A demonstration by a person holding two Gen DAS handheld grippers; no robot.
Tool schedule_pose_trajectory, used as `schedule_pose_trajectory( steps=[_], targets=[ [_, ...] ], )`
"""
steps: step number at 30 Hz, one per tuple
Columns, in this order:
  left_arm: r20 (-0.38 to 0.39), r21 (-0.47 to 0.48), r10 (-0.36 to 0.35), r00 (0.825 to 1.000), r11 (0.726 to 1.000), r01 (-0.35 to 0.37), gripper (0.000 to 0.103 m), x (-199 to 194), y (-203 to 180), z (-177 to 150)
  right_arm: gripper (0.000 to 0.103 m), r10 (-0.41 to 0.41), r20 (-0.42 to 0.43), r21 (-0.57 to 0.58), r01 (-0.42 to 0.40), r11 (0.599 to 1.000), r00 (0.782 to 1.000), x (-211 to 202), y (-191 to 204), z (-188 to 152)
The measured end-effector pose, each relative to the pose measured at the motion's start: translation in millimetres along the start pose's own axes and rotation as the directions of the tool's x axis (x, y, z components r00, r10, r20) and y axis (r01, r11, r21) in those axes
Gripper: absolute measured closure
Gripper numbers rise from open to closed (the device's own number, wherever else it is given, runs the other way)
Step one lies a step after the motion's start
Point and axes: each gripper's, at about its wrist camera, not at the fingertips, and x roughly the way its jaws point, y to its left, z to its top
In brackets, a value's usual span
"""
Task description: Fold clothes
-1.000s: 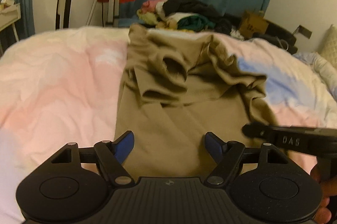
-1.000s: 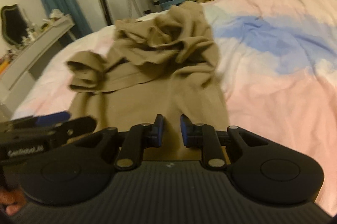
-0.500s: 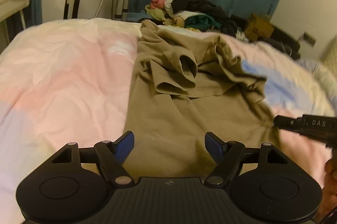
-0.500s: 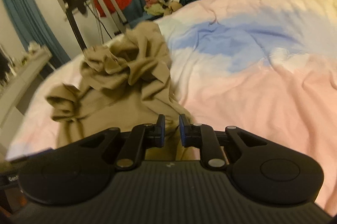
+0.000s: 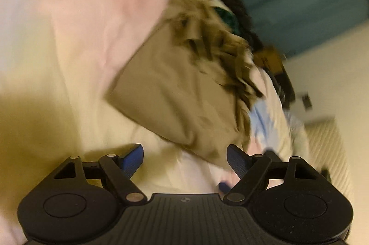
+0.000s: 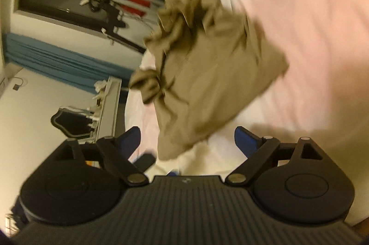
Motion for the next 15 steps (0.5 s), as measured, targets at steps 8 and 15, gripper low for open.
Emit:
schedule_pose_trajectory(
  steps=[8, 15],
  targets=[
    [0.141, -0.207, -0.034, 0.989, 0.976, 0.063, 0.078, 3, 33, 21, 0.018, 0.042, -0.021, 0.16, -0.038, 0.986, 0.999, 35, -24, 6],
    [0.205, -0.161, -0.111, 0.972, 0.976, 0.146, 0.092, -15, 29, 22, 0.029, 0.002, 0.147, 0.211, -0.033, 0.977, 0.989, 27, -31, 27]
  ],
)
